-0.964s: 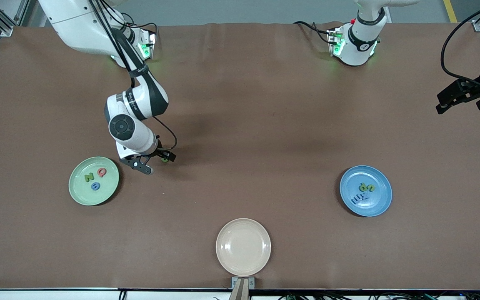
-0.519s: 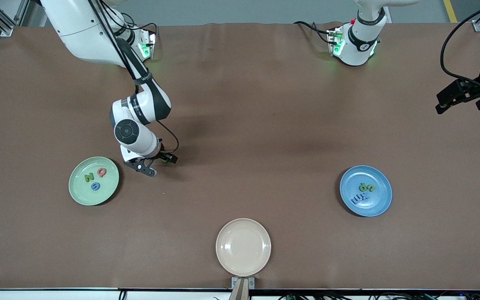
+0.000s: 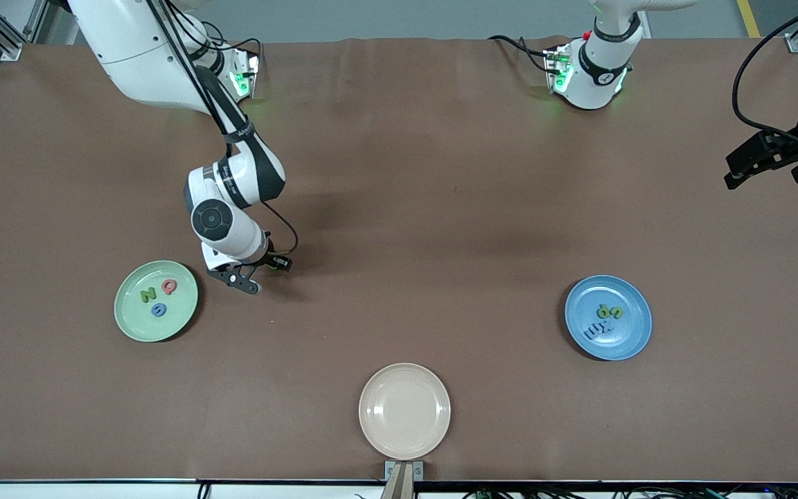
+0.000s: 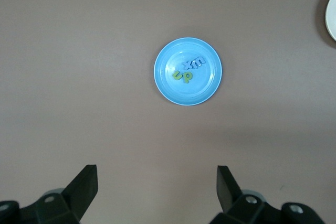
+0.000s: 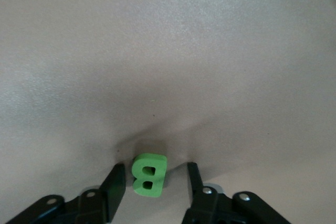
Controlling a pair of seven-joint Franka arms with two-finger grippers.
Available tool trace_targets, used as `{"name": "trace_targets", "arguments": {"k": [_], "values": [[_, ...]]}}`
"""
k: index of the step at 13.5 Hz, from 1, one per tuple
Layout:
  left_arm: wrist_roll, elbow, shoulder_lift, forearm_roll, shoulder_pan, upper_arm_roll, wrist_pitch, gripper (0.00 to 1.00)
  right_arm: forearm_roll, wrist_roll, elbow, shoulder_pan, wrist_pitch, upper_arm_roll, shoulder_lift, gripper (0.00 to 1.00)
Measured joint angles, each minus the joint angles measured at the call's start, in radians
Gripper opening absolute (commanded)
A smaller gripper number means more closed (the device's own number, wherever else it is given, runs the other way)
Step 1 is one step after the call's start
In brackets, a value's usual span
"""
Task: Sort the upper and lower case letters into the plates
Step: 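Grasp the green B with the right gripper, then place the green B on the green plate with the right gripper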
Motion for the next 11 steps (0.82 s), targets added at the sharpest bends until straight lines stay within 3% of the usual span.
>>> {"name": "trace_targets", "arguments": {"k": [6, 11], "values": [[0.053, 0.0, 0.0, 0.0, 0.0, 0.001, -0.01, 1.0, 0.0, 0.0, 0.007, 0.001, 0.003, 0.005, 0.0, 0.2], [0.054, -0.002, 0.0, 0.0, -0.002, -0.001, -0.014, 1.0, 0.0, -0.044, 0.021, 0.001, -0.001, 0.003, -0.003, 0.16]]}}
